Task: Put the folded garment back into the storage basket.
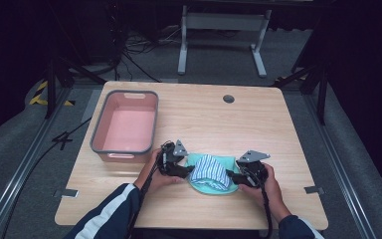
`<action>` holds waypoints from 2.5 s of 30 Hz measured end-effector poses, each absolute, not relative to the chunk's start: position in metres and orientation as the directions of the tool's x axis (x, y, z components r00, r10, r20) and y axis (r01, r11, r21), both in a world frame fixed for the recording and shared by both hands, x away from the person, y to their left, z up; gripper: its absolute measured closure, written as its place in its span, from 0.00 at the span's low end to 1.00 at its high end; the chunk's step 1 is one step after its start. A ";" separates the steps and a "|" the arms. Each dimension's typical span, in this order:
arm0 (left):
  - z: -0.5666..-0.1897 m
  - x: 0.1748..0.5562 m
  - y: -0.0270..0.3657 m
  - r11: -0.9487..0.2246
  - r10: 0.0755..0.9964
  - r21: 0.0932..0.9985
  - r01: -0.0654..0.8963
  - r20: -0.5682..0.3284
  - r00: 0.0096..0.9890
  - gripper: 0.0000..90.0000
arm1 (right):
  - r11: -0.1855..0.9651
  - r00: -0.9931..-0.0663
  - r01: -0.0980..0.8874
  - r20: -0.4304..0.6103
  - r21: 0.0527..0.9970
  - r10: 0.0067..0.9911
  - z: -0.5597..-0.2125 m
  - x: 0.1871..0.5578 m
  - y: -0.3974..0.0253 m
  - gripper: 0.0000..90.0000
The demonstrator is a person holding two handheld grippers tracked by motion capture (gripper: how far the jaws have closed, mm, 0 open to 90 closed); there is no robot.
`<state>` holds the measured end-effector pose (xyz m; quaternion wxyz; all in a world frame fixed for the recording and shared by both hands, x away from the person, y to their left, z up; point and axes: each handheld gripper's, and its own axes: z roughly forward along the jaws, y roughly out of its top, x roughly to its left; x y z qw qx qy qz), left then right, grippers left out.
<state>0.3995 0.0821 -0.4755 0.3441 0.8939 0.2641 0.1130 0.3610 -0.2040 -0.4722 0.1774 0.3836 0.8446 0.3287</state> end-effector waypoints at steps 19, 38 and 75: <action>-0.480 0.397 0.087 -0.600 0.490 0.712 0.366 -0.035 0.871 0.59 | 0.472 -0.678 0.548 0.036 0.691 0.734 -0.474 0.362 -0.205 0.79; -0.473 0.388 0.078 -0.653 0.451 0.683 0.328 0.003 0.893 0.93 | 0.469 -0.695 0.532 0.047 0.705 0.717 -0.473 0.357 -0.206 0.91; -0.426 0.398 0.076 -0.664 0.426 0.687 0.295 0.023 0.904 0.93 | 0.422 -0.692 0.521 0.077 0.742 0.718 -0.438 0.364 -0.207 0.92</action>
